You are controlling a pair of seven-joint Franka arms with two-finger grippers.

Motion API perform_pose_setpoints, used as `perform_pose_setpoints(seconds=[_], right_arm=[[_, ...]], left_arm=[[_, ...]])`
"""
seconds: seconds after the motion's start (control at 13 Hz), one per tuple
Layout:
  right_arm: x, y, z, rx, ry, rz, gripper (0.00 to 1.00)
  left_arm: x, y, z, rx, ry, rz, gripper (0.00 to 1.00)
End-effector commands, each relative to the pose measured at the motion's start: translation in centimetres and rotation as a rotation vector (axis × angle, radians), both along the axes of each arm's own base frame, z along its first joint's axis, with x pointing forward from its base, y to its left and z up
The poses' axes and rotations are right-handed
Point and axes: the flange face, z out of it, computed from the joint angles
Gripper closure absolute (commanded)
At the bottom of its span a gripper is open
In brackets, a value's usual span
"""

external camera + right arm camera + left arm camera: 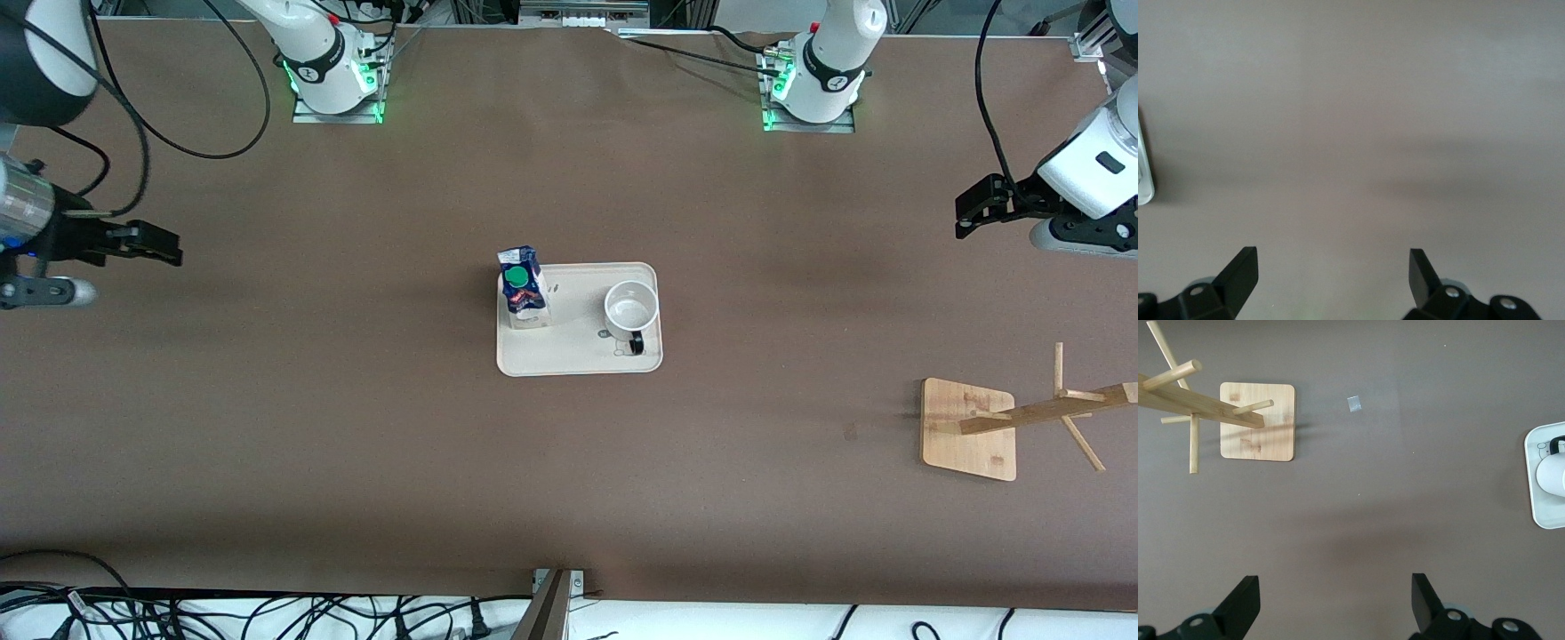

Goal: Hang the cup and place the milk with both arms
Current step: 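Move the right gripper toward the milk carton on the white tray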

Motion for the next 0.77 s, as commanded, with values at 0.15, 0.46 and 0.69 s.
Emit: perform_pose_setpoints(seconds=[0.15, 0.46, 0.69], right_arm=[[1.5, 7.3, -5.1, 0.171, 0.065, 0.003, 0.00], [2.3, 12.0, -7.3, 0.224, 0.038, 0.040, 0.00], [1.1, 17.6, -7.4, 0.256, 0.063, -0.038, 0.00]], left_arm=[[1.0, 0.0, 0.7, 0.011, -0.004, 0.000, 0.00], [1.0, 0.0, 0.5, 0.012, -0.001, 0.000, 0.00], [1.0, 0.0, 0.6, 0.012, -0.001, 0.000, 0.00]])
